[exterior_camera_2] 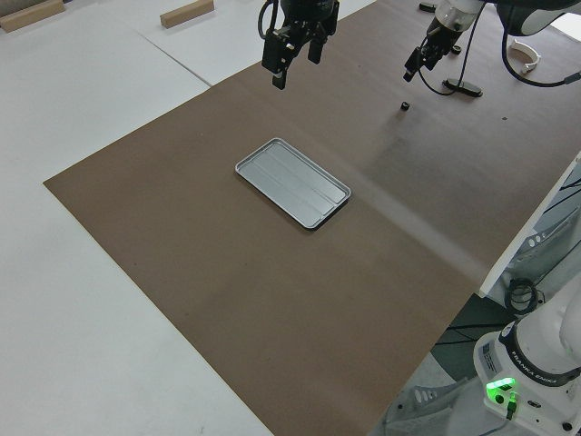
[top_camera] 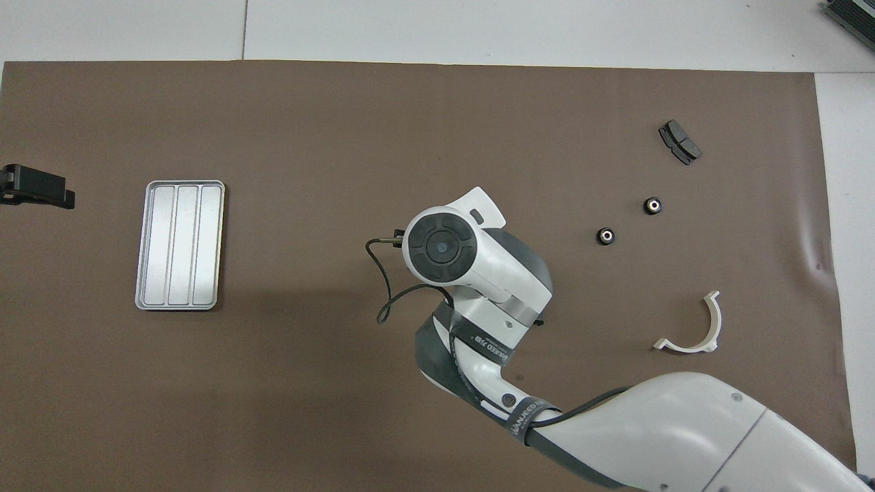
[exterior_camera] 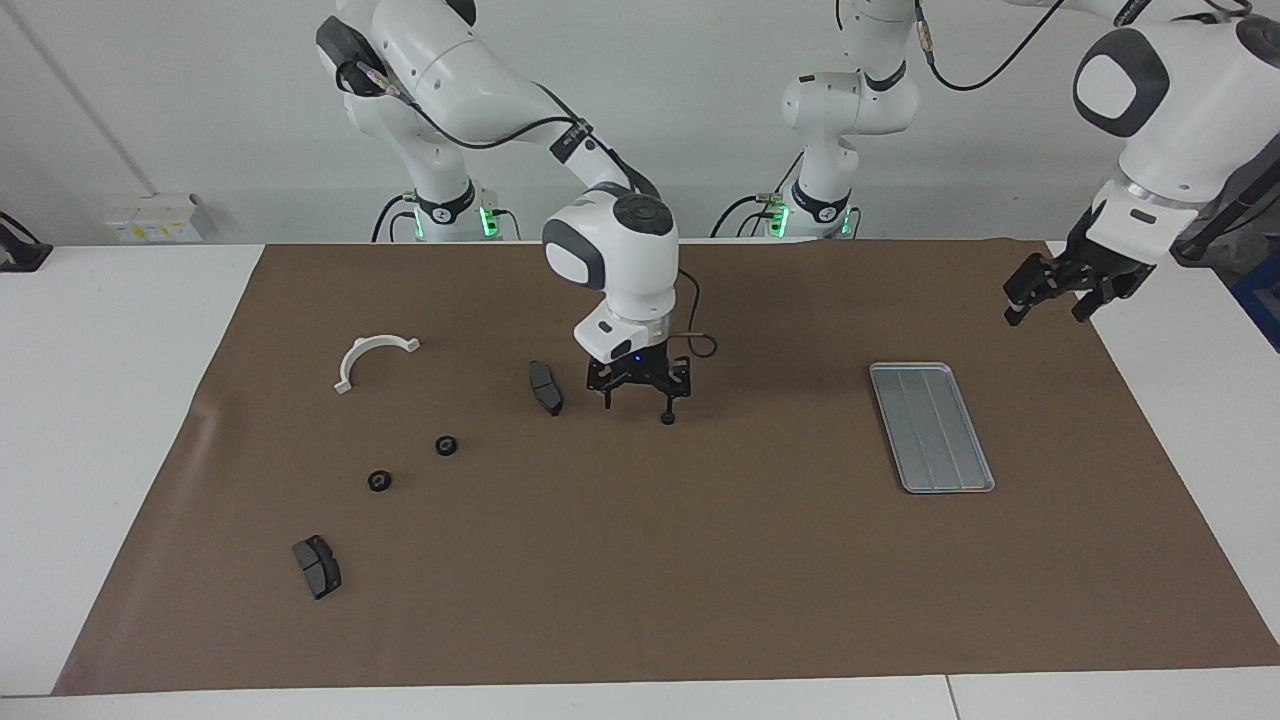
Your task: Place bearing gear from tray to pile
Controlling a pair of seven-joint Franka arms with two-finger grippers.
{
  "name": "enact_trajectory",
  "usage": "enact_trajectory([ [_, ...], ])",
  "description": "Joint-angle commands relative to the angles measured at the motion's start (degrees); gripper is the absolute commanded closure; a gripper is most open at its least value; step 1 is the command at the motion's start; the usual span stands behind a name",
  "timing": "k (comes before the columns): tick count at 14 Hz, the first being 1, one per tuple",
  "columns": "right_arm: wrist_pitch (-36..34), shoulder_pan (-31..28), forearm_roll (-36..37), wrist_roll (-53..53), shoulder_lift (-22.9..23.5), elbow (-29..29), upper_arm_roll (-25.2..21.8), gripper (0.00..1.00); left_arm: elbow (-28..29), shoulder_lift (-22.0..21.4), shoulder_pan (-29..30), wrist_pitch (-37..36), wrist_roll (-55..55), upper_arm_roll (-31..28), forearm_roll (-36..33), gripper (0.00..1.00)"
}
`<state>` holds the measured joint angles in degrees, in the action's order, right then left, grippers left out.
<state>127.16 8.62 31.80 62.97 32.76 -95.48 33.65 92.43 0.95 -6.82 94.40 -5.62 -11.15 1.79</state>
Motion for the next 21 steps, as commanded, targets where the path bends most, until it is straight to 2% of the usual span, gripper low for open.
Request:
enact_trajectory([
  [1,0.46,0.25,3.53,2.68,5.55,3.89,2.12,0.00,2.31,-4.28,-1.26,-6.05,0.34,0.60,-1.70,0.00],
  [4,4.67,0.17,4.59,2.51,6.00,2.85,2.12,0.00,9.42,-7.44,-5.47,-3.35,1.74,0.78,-3.89,0.00],
  [6,4.85,-0.09,4.59,2.50,6.00,2.15,2.12,0.00,10.67,-8.15,-6.80,-2.81,2.98,0.78,-5.65,0.00],
  [9,4.85,-0.35,4.59,2.33,5.91,0.39,2.12,0.21,11.54,-8.33,-6.72,0.25,2.37,0.78,-6.18,0.00],
  [13,3.89,-0.36,4.59,2.24,5.65,-0.41,2.20,0.30,11.29,-8.51,-5.92,0.78,-0.28,0.51,-6.19,0.00],
  [21,1.60,-0.36,4.15,2.42,5.56,-0.49,3.52,0.30,11.11,-8.42,-5.75,0.44,-0.45,0.16,-6.19,0.00],
])
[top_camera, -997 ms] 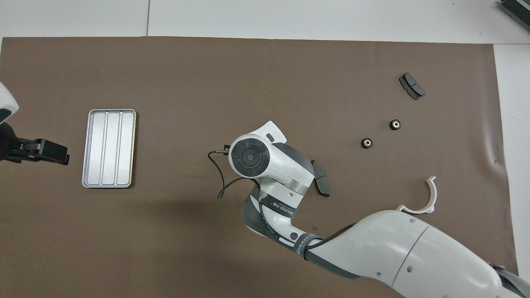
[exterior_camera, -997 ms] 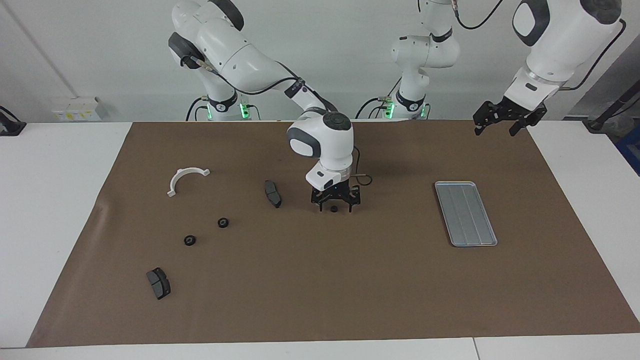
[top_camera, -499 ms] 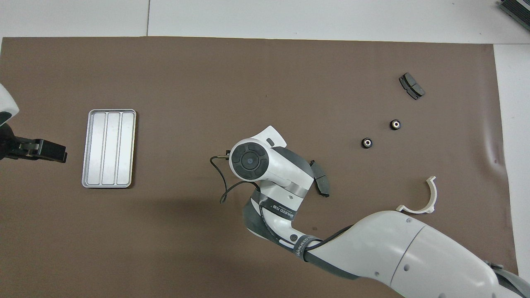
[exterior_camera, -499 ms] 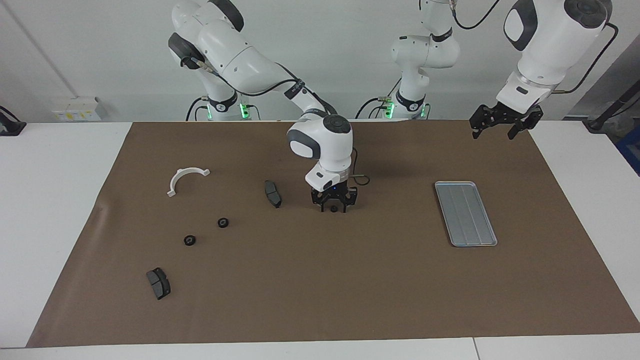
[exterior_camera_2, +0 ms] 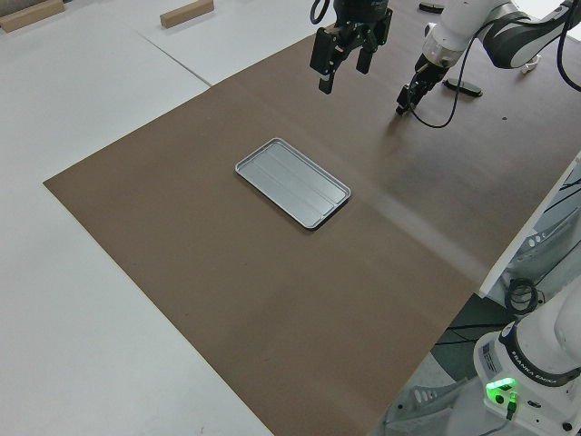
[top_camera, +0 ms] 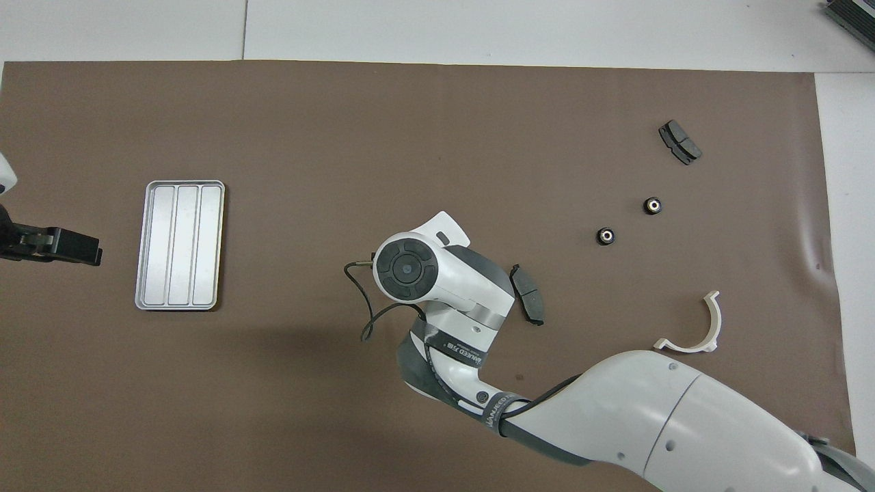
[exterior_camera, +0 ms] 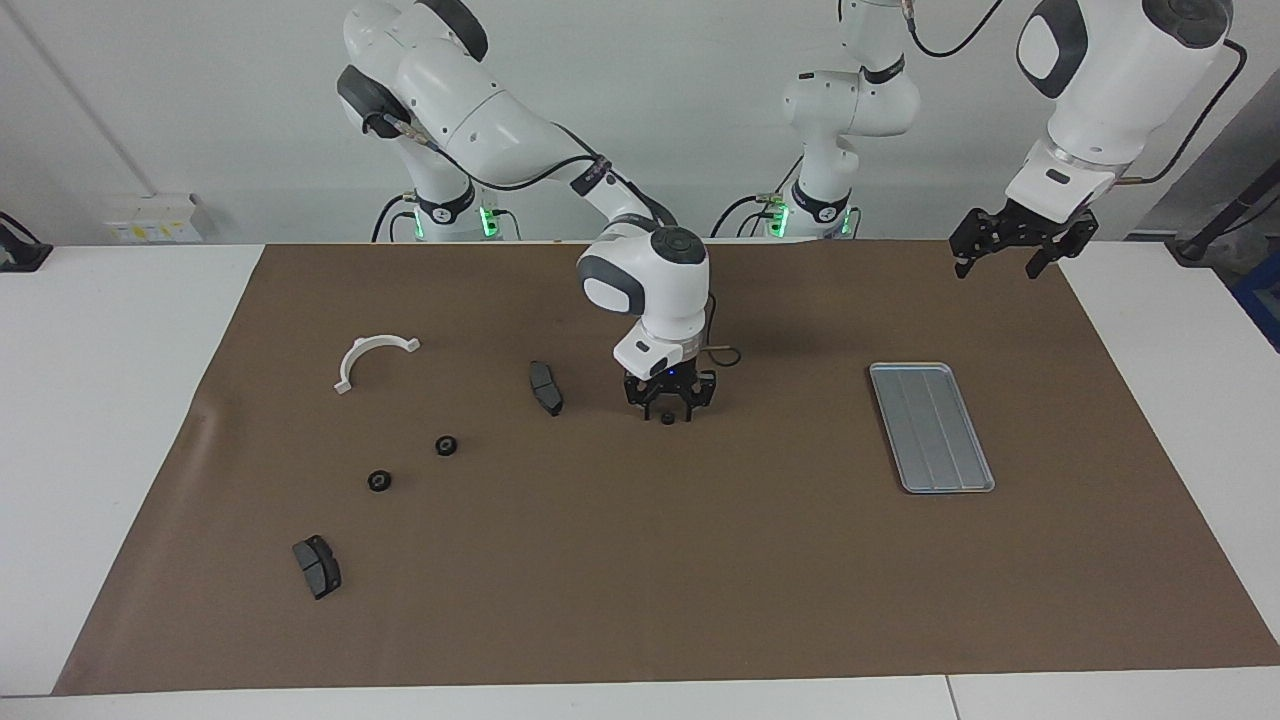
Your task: Place bearing gear from tray to pile
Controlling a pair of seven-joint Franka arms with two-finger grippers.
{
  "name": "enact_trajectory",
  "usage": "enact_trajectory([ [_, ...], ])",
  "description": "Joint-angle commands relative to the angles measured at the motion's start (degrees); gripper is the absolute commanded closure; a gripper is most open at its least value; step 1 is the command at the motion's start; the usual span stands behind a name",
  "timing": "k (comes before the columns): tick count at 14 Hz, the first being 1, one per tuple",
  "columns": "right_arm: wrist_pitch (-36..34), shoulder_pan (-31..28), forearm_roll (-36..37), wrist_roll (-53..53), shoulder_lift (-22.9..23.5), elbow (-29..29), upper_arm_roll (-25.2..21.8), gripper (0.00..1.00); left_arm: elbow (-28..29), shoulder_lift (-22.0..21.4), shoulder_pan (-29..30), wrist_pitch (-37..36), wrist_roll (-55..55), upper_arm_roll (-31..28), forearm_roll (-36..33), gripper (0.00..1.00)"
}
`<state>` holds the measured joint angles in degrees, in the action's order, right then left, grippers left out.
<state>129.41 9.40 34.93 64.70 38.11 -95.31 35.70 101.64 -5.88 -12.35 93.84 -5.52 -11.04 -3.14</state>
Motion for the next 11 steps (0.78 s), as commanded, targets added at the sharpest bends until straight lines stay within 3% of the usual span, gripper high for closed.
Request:
enact_trajectory([
  [1,-0.65,-1.14,1.02,0.60,0.21,-0.76,1.48,0.31,1.89,-1.59,-0.22,1.34,-0.72,0.05,-1.26,0.00],
  [2,-0.65,-1.14,1.02,0.60,0.12,-0.93,1.48,0.32,1.89,-1.59,-0.04,1.43,-0.54,0.05,-1.26,0.00],
  [4,-0.65,-1.14,1.02,0.60,0.12,-1.02,1.48,0.43,1.89,-1.59,0.05,0.82,-0.54,0.05,-1.26,0.00],
  [9,0.14,-1.58,0.93,0.95,0.21,-0.76,1.48,1.00,1.89,-1.59,0.05,0.99,-0.63,0.05,-1.26,0.00],
  [11,-0.12,-1.58,0.84,0.95,0.21,-0.41,1.48,1.00,1.63,-1.25,-0.65,2.73,-0.02,0.14,-1.26,0.00],
])
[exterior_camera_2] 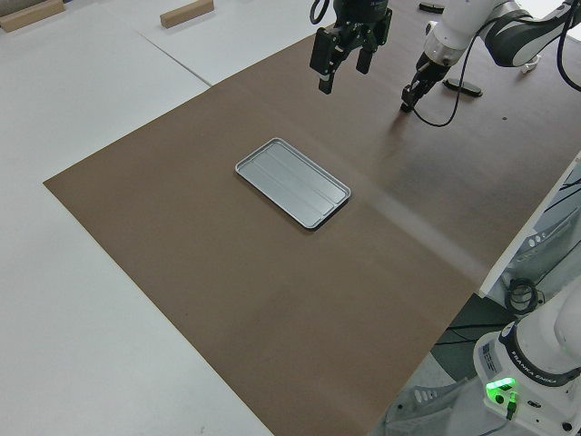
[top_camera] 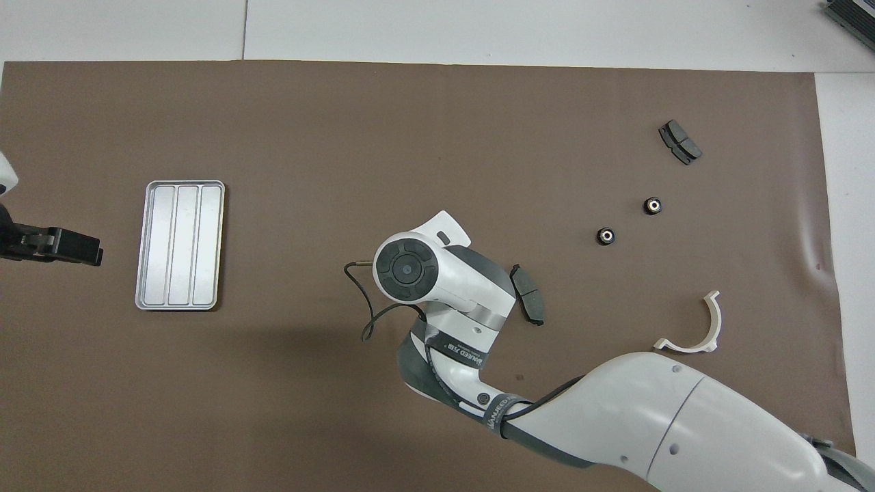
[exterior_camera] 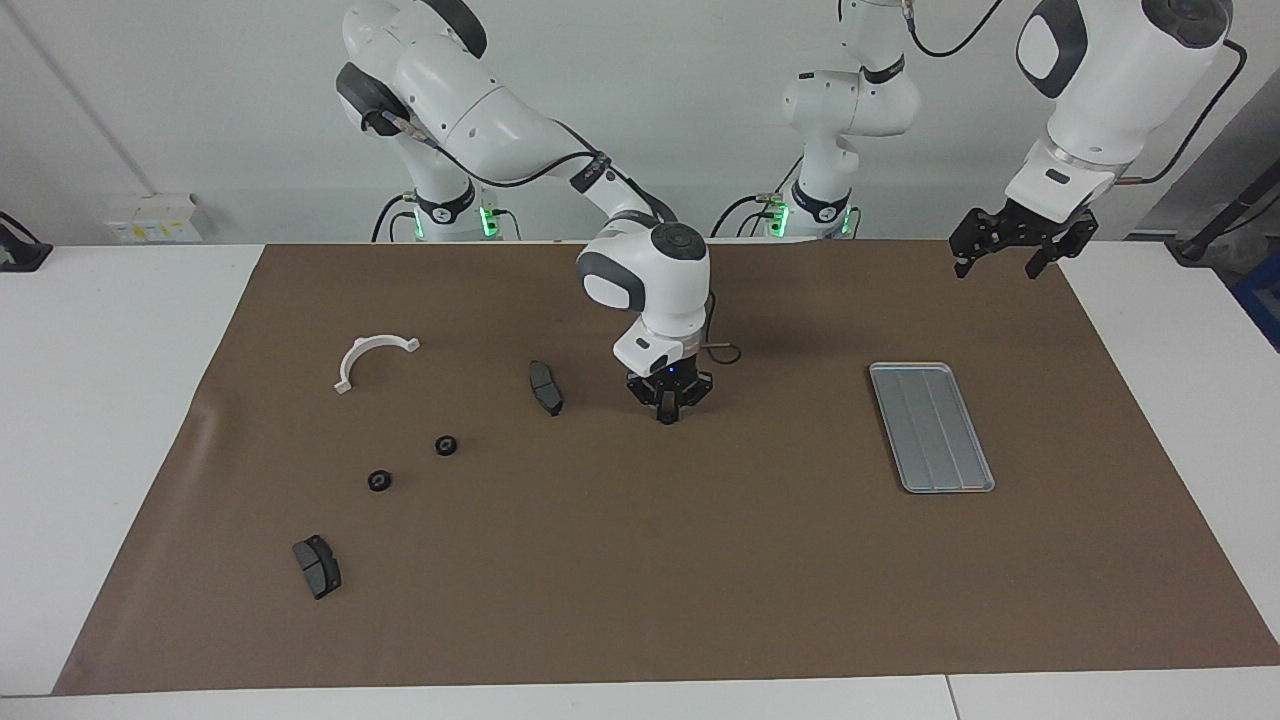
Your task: Place bearing gear from tray to pile
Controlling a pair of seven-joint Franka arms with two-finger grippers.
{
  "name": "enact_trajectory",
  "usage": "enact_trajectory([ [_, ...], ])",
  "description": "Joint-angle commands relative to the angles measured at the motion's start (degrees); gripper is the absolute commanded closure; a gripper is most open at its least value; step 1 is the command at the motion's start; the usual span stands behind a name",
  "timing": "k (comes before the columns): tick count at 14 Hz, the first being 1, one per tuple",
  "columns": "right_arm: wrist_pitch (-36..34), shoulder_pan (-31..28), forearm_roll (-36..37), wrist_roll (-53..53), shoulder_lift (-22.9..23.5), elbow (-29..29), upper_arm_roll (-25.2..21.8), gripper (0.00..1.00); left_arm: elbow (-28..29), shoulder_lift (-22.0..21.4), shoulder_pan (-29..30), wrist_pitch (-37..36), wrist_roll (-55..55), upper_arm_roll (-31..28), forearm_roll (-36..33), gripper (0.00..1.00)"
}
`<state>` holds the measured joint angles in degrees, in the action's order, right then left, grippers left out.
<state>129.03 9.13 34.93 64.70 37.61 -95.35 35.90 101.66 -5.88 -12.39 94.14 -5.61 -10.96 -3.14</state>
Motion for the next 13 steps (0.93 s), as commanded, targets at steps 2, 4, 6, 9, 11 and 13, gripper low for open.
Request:
enact_trajectory([
  [2,-0.53,-2.00,-0.03,0.78,-0.25,0.42,1.45,1.00,1.78,-1.16,-0.10,6.04,2.43,0.23,-1.08,0.00],
  [4,-1.85,-3.75,-2.23,-0.36,-3.58,0.34,1.36,1.00,1.69,-0.89,-0.44,7.36,4.90,0.23,-1.08,0.00],
  [6,-4.04,-4.38,-4.33,-2.46,-6.92,0.34,0.05,1.00,1.69,-0.72,0.07,8.95,5.70,0.67,-1.08,0.00],
  [9,-5.81,-4.82,-11.08,-14.90,-11.85,0.07,-7.48,1.00,1.34,-0.37,9.87,9.04,5.70,9.93,-0.82,0.00],
  [11,-5.72,-4.82,-17.41,-24.66,-13.52,0.16,-13.46,1.00,1.34,-0.10,15.10,9.39,5.70,15.51,-0.73,0.00],
  [13,-5.11,-4.82,-20.15,-33.20,-14.05,-0.27,-18.39,1.00,1.34,-0.10,15.11,9.48,5.78,15.53,-0.64,0.00],
])
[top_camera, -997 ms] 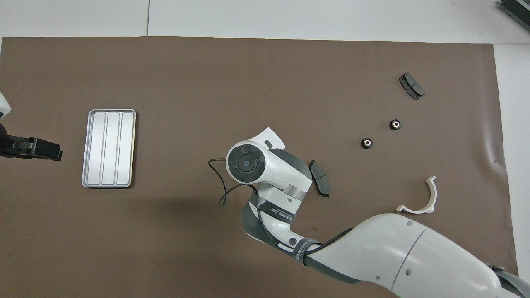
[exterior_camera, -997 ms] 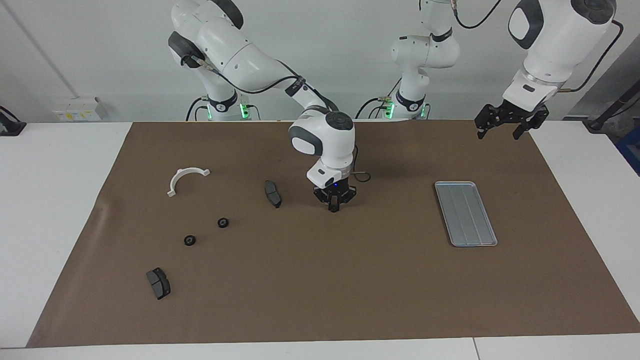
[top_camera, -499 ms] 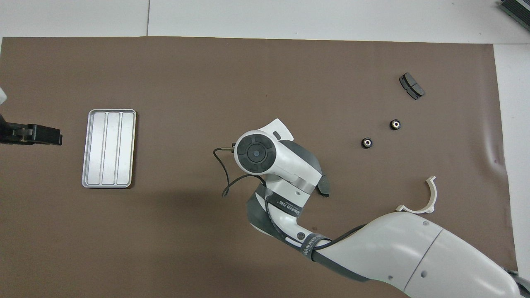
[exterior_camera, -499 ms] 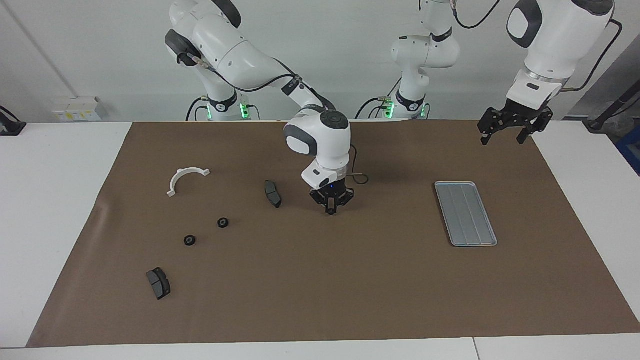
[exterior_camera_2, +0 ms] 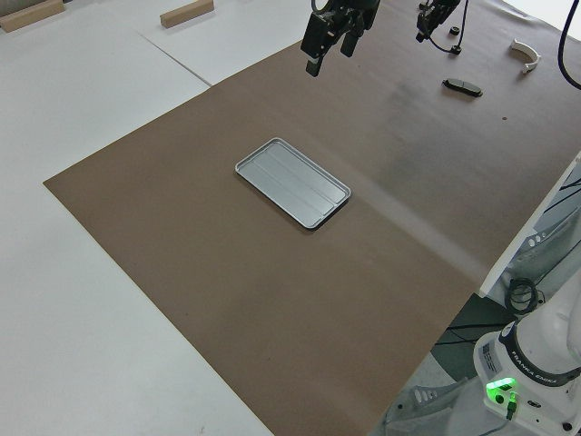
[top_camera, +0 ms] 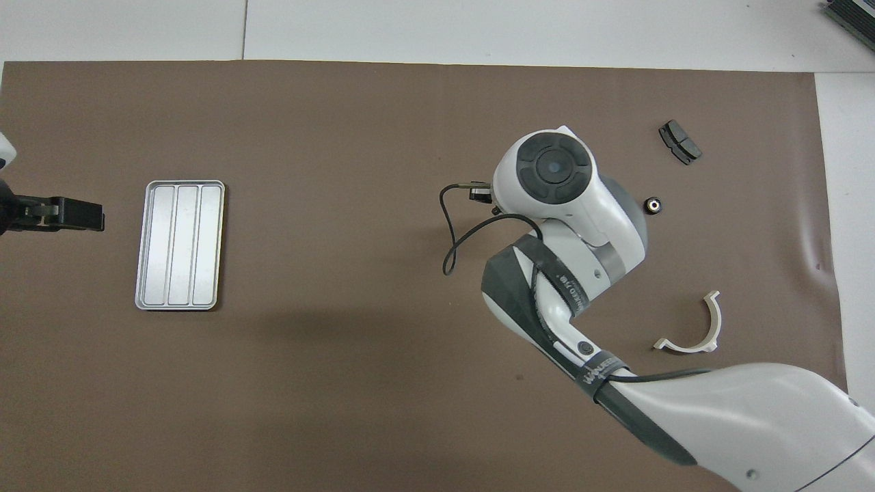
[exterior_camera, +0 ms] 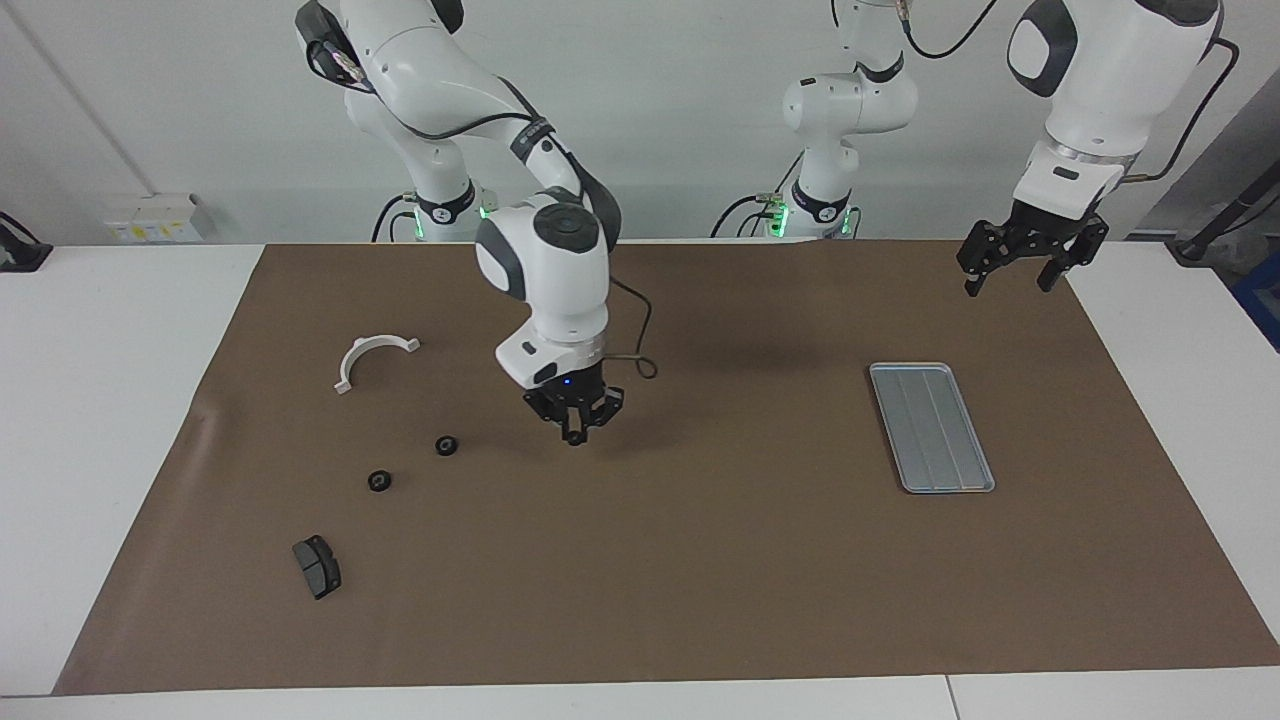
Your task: Place bearing gear from tray to pile
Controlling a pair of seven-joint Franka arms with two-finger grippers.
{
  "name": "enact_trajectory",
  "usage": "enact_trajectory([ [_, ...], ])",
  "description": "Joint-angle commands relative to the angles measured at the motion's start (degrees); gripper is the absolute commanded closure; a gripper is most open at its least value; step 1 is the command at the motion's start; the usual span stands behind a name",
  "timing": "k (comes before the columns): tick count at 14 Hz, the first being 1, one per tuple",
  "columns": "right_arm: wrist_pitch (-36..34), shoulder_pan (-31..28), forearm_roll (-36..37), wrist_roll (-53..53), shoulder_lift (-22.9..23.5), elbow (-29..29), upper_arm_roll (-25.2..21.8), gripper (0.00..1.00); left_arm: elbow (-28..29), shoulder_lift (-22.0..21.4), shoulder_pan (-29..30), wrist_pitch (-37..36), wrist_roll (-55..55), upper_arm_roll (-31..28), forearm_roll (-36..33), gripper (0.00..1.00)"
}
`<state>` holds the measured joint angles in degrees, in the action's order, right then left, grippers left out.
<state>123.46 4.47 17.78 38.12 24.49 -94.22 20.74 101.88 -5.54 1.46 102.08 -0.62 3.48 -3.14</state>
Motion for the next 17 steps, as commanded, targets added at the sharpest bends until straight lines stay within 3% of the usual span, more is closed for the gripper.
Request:
enact_trajectory([
  [1,0.73,-0.25,-5.19,-10.75,-1.03,-1.49,-5.60,1.00,1.12,-0.53,1.27,1.54,0.80,1.17,-0.56,0.00],
  [5,6.07,-0.34,-9.86,-26.14,-0.76,-5.69,-14.92,1.00,1.74,-0.61,1.36,2.60,2.12,1.18,1.64,0.00],
  [15,11.97,-0.69,-14.88,-31.26,2.31,-8.35,-19.41,0.97,1.47,-1.23,0.92,-1.96,2.38,1.53,2.43,0.00],
  [16,12.15,-0.69,-14.88,-31.27,2.31,-8.44,-19.51,0.82,1.48,-1.23,1.09,-2.06,2.29,1.44,2.43,0.00],
  [17,12.24,-0.69,-14.88,-31.18,2.31,-8.44,-19.51,0.38,1.56,-1.23,1.27,-2.06,2.29,1.44,2.52,0.00],
])
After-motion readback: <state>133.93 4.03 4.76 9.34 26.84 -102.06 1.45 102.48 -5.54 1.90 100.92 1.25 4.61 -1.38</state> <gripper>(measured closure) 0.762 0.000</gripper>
